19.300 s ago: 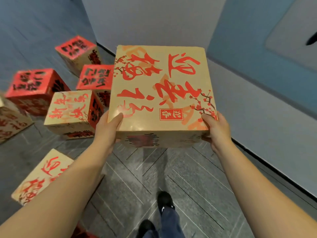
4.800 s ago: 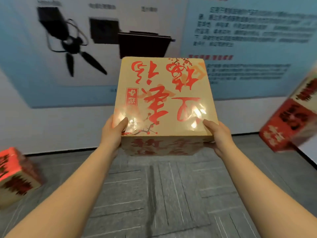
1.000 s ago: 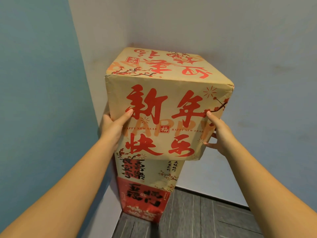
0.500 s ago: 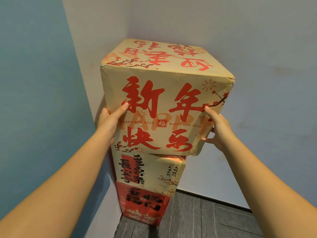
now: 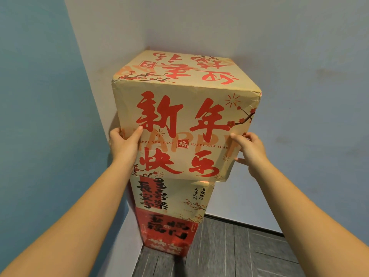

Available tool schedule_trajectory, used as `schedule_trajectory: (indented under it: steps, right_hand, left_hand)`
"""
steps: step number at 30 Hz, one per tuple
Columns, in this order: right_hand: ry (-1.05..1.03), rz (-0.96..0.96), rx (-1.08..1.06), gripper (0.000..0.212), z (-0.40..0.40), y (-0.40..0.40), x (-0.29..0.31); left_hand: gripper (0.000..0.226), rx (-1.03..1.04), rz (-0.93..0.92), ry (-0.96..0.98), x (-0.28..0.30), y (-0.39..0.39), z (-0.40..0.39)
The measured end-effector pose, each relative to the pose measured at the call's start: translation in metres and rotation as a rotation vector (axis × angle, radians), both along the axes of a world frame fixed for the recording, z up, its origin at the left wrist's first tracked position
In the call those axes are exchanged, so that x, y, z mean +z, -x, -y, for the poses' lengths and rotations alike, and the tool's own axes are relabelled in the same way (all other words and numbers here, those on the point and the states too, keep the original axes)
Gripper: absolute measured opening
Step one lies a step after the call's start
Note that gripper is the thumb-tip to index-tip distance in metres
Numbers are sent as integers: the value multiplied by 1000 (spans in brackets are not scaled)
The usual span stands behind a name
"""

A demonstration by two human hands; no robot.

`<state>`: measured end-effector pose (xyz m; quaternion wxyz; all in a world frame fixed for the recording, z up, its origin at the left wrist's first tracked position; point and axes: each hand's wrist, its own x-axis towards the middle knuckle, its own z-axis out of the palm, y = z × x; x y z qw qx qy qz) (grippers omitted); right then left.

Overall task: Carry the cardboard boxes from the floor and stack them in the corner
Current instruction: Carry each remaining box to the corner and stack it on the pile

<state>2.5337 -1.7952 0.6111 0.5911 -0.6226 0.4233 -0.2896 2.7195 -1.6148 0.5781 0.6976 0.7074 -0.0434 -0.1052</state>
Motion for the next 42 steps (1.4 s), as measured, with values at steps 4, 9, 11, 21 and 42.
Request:
schedule_trajectory:
  steps: [4, 9, 11, 21, 42]
  right_hand:
    - [38, 10, -32, 27, 1, 1, -3]
    - [17, 32, -1, 22, 0, 1, -6]
    - [13, 35, 9, 19, -1, 0, -8]
    - [25, 46, 17, 16, -5, -5, -10]
    - [-25, 46, 29, 14, -12, -6, -11]
  left_hand:
    - [56, 19, 3, 13, 0, 8, 0]
    - [53, 33, 27, -13, 7, 1, -3]
    - [51, 23, 64, -53, 11, -3, -5]
    - [49, -165, 109, -83, 18, -22, -8]
    - [56, -219, 73, -97, 15, -33, -11]
